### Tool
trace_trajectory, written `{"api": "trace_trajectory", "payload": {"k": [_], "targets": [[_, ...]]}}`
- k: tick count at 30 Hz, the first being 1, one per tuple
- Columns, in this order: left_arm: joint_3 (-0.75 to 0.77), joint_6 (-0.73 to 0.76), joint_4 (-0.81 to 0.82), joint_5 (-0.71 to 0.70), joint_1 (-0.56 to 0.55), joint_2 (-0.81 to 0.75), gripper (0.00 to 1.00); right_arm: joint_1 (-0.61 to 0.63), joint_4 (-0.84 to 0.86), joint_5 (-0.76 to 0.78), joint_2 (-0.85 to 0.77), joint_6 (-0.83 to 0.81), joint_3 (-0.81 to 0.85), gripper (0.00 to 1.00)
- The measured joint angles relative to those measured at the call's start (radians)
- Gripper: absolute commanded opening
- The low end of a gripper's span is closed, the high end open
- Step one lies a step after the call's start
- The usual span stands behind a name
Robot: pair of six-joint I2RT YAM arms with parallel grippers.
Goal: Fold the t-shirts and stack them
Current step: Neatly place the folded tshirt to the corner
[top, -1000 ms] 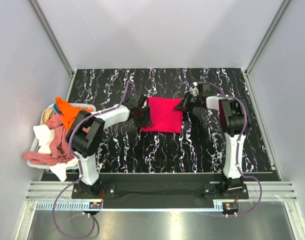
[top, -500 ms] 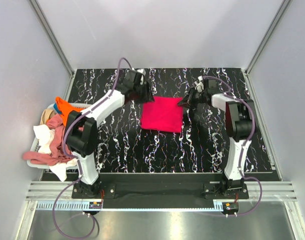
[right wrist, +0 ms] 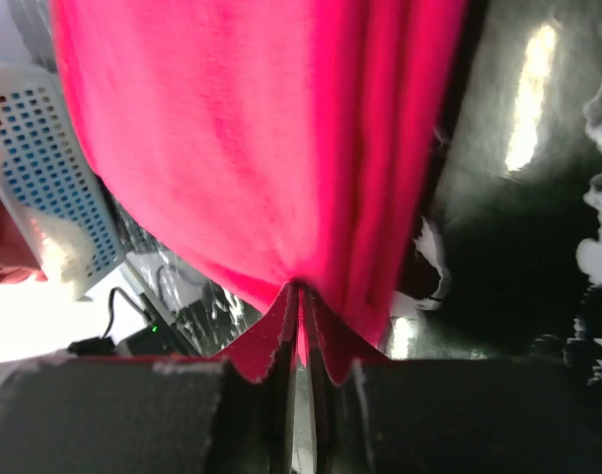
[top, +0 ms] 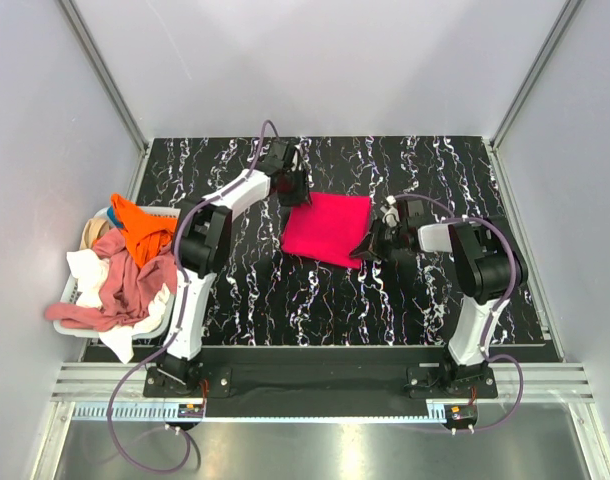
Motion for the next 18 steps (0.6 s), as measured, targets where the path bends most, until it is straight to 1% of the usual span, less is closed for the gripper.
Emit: {"api": "trace_trajectory", "payload": {"k": [2, 4, 7, 8, 10, 11, 14, 15, 18], "targets": [[0.056, 0.007, 0.005, 0.008, 0.001, 0.02, 0.45, -0.003, 0.01, -0.008, 0.011, -0.001, -0.011, 0.12], [0.071, 0.01, 0.011, 0.02, 0.003, 0.023, 0.47, -0.003, 0.021, -0.002, 0.009, -0.013, -0.011, 0.14], [0.072, 0.013, 0.006, 0.054, 0.005, 0.014, 0.49, -0.003, 0.018, 0.009, -0.008, -0.027, -0.013, 0.26], [0.071, 0.013, -0.005, 0.065, 0.006, 0.005, 0.49, -0.003, 0.007, 0.018, -0.023, -0.031, -0.013, 0.37], [0.066, 0.013, -0.039, 0.084, 0.009, -0.031, 0.5, -0.003, -0.015, 0.04, -0.061, -0.035, -0.014, 0.45], [0.06, 0.013, -0.055, 0.09, 0.011, -0.064, 0.5, -0.003, -0.029, 0.054, -0.087, -0.04, -0.013, 0.56], [-0.012, 0.013, -0.087, 0.098, 0.017, -0.23, 0.51, -0.01, -0.086, 0.085, -0.14, -0.054, 0.02, 0.63], [-0.05, 0.014, -0.086, 0.099, 0.018, -0.29, 0.51, -0.014, -0.102, 0.092, -0.143, -0.06, 0.039, 0.67], [-0.22, 0.026, -0.085, 0.101, 0.021, -0.547, 0.52, -0.039, -0.173, 0.122, -0.12, -0.099, 0.134, 0.68]]}}
